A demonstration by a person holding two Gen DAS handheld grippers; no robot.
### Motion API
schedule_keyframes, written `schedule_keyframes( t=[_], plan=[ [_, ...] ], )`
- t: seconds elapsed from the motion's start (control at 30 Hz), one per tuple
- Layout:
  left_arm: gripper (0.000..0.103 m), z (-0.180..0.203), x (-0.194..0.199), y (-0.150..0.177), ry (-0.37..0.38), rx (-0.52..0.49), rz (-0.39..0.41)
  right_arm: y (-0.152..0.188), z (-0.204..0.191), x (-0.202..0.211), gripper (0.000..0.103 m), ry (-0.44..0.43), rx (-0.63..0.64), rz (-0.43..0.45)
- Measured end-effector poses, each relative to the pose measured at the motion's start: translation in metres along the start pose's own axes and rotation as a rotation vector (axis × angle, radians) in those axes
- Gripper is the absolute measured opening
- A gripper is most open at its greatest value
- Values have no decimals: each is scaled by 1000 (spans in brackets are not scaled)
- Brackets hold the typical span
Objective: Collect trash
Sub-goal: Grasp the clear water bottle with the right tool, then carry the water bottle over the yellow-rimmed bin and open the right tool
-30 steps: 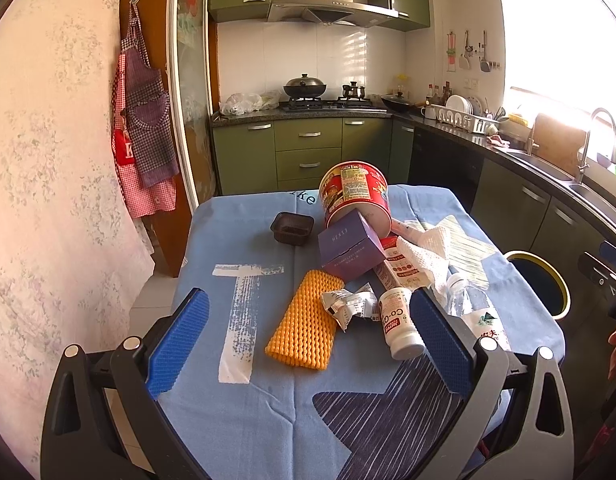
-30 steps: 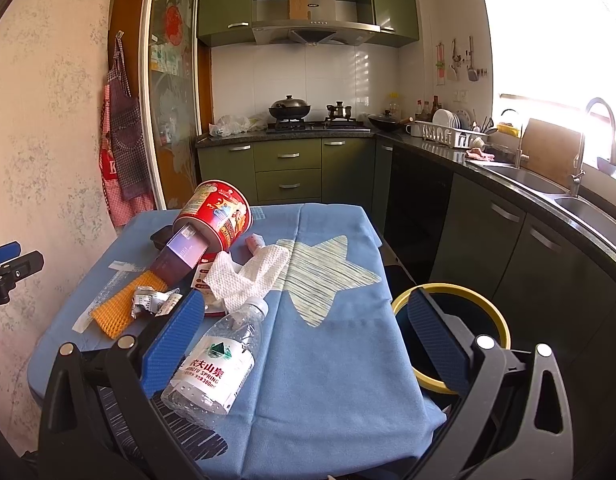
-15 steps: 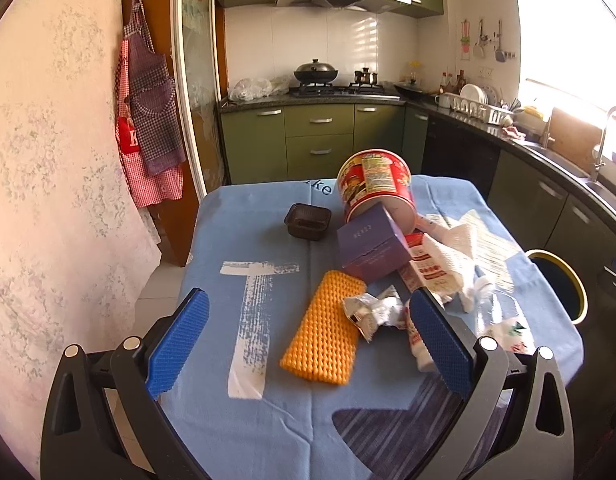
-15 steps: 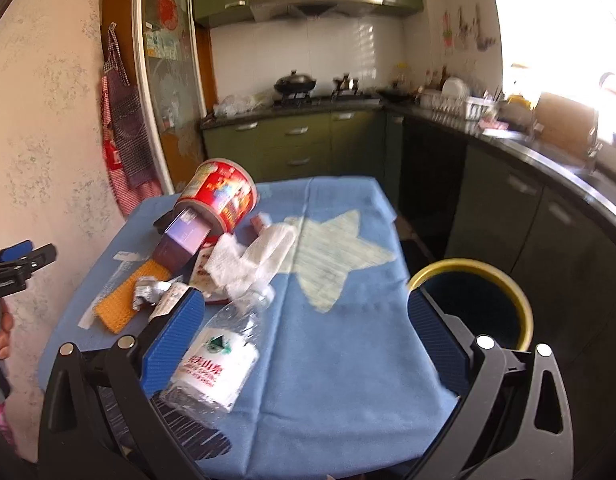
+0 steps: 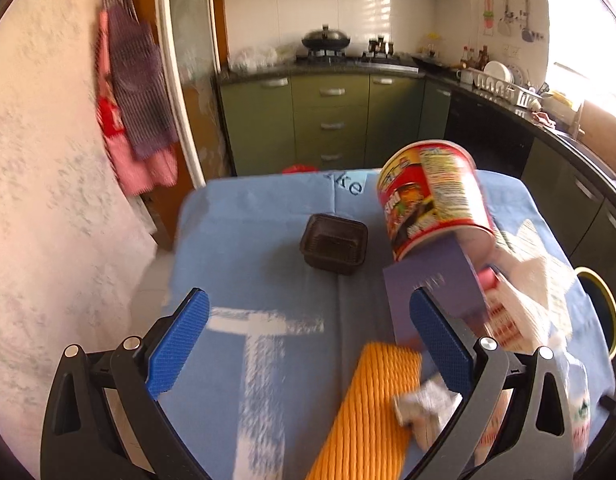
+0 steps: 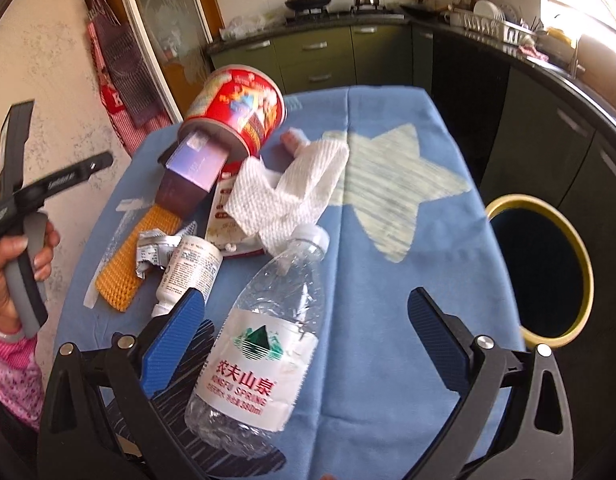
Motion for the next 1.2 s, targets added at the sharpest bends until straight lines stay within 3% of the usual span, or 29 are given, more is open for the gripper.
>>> schedule_keyframes(
  t=[0.27,0.37,0.5,0.63,0.9,1.07,1.2],
  plan=[
    [99,2,-76,1,30,75,-56,22,-5,-40,95,40,-48,-145],
    [99,2,-89,7,33,81,-66,29,-6,-44,85,70,-49,-181],
    [99,6,-94,12,50,67,-75,40,-10,-51,82,85,-42,-227],
    [99,6,-90,15,64,65,-72,46,-12,-56,63,77,-40,-250],
    [99,1,-79,16,66,74,-67,36,-2,-39,62,102,-1,-207],
    [99,5,-75,16,62,57,-64,7,53,-7,62,187,-57,-131],
    [99,9,-68,13,65,42,-54,-18,139,9,62,306,-150,-98]
  ],
)
Point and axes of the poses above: each gripper's, at about its wrist camera, not at the fingertips, and x roughly against the way its jaws point, z to its right, y to its underside, the point moved 10 cm from there along -x, roughly the way its jaws point, and after that the axes turned 4 degrees about -y, right-handed, at the moved point
